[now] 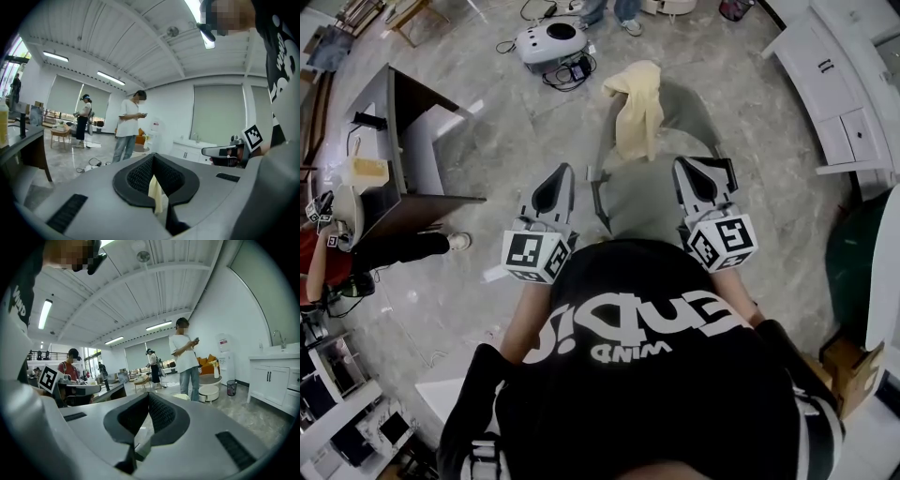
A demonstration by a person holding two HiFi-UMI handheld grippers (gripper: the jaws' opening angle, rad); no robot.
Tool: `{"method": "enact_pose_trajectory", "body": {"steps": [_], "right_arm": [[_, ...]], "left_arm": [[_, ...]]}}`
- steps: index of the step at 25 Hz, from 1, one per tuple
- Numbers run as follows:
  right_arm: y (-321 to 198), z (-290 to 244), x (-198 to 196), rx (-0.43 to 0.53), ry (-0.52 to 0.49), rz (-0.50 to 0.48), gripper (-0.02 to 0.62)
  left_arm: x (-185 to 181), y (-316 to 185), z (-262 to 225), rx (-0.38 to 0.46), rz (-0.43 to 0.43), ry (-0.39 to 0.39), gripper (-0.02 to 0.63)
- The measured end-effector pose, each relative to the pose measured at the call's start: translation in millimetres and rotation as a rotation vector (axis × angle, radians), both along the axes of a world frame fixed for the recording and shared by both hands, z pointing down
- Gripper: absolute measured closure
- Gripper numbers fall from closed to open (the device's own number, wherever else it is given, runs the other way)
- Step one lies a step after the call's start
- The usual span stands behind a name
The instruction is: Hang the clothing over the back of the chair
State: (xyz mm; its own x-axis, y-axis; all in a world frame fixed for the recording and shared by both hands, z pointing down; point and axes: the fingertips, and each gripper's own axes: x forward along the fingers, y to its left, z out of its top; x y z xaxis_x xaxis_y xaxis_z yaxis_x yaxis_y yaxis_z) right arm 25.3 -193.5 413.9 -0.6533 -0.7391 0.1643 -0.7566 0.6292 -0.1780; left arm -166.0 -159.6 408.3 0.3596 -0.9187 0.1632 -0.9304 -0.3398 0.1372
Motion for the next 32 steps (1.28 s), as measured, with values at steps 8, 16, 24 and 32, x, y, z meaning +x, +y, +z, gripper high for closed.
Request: {"method": "enact_pose_trajectory", "body": {"steps": [8, 16, 24, 32], "right_arm": [[8, -4, -14, 0.010, 0.002, -0.027, 0.581], [16, -2, -16, 0.018, 0.017, -0.030, 0.581], [20, -3, -12, 0.018, 0.020, -0.016, 0.581], [21, -4, -8, 0.017, 0.017, -0.011, 0.581]], "left_arm": [[-18, 21, 7, -0.012, -0.048, 0.031, 0.589], [-23, 20, 4, -0.012, -0.051, 0.044, 0.589], [-25, 20, 3, -0.015, -0.062, 0.042, 0.589], [-23, 20, 4, -0.022, -0.069, 0.039, 0.589]]}}
